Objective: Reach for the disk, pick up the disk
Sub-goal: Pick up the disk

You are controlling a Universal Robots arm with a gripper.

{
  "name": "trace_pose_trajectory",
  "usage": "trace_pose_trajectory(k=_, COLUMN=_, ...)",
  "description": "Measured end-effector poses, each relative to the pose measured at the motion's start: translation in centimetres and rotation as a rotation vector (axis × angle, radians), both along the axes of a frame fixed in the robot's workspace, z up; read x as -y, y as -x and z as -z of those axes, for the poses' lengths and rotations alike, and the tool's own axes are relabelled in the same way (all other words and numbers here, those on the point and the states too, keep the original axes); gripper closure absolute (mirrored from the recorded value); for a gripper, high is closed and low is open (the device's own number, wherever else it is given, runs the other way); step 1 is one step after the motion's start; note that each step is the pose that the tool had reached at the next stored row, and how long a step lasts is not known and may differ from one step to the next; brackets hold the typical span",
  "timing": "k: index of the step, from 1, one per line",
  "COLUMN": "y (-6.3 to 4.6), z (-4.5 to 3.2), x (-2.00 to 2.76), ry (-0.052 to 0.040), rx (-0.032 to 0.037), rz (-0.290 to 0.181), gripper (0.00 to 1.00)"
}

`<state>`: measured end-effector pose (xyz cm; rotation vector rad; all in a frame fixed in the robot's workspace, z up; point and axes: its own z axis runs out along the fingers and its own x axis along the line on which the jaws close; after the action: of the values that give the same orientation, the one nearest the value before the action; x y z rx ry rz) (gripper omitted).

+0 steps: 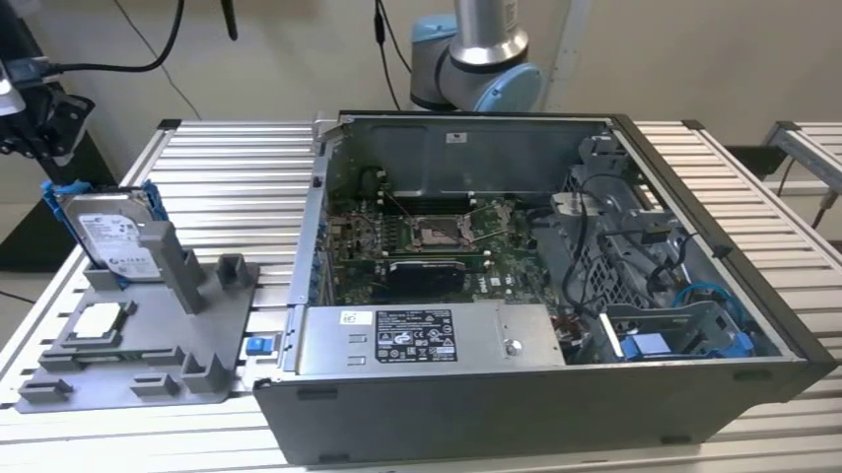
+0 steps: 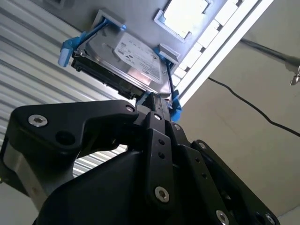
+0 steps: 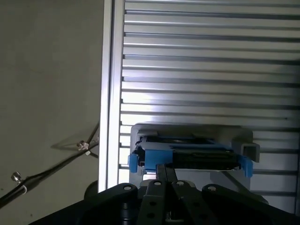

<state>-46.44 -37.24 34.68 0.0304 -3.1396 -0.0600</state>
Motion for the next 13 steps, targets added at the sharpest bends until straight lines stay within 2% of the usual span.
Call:
trace_pose_trajectory(k=3, y=-0.5, z=0.0, x=0.12, ry=0.0001, rx=-0.0004, rz=0.0, gripper=1.0)
trace_pose_trajectory(k=13, y=-0.56, z=0.0, x=0.15, ry=0.0, rx=-0.0005, rz=0.0, gripper=1.0)
